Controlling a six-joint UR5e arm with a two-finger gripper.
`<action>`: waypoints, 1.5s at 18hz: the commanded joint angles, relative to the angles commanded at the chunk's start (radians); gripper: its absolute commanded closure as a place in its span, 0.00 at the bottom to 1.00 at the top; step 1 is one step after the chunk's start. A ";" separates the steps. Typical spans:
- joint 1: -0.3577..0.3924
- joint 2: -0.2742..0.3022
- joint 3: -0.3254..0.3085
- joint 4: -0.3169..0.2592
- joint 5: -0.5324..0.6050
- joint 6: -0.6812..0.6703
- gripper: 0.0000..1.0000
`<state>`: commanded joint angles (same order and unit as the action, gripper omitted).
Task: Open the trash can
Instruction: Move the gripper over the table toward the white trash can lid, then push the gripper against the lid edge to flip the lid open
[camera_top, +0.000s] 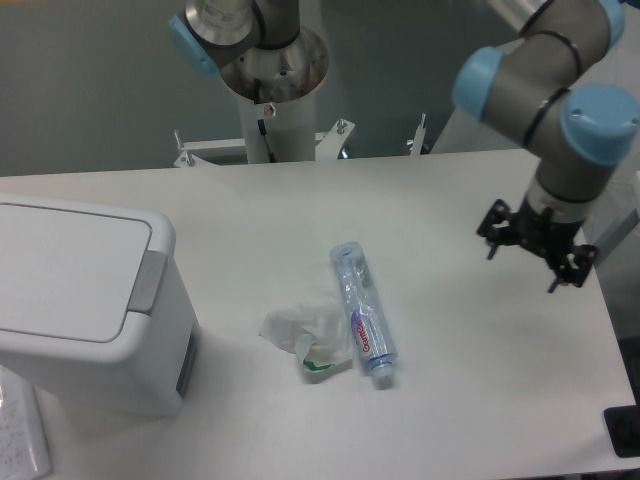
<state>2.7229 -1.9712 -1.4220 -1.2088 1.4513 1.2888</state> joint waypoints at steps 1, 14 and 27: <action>-0.009 0.002 0.000 -0.002 -0.029 -0.031 0.00; -0.166 0.123 -0.086 0.040 -0.627 -0.643 0.00; -0.299 0.179 -0.152 0.080 -0.767 -0.737 0.00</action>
<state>2.4237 -1.7918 -1.5737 -1.1293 0.6842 0.5522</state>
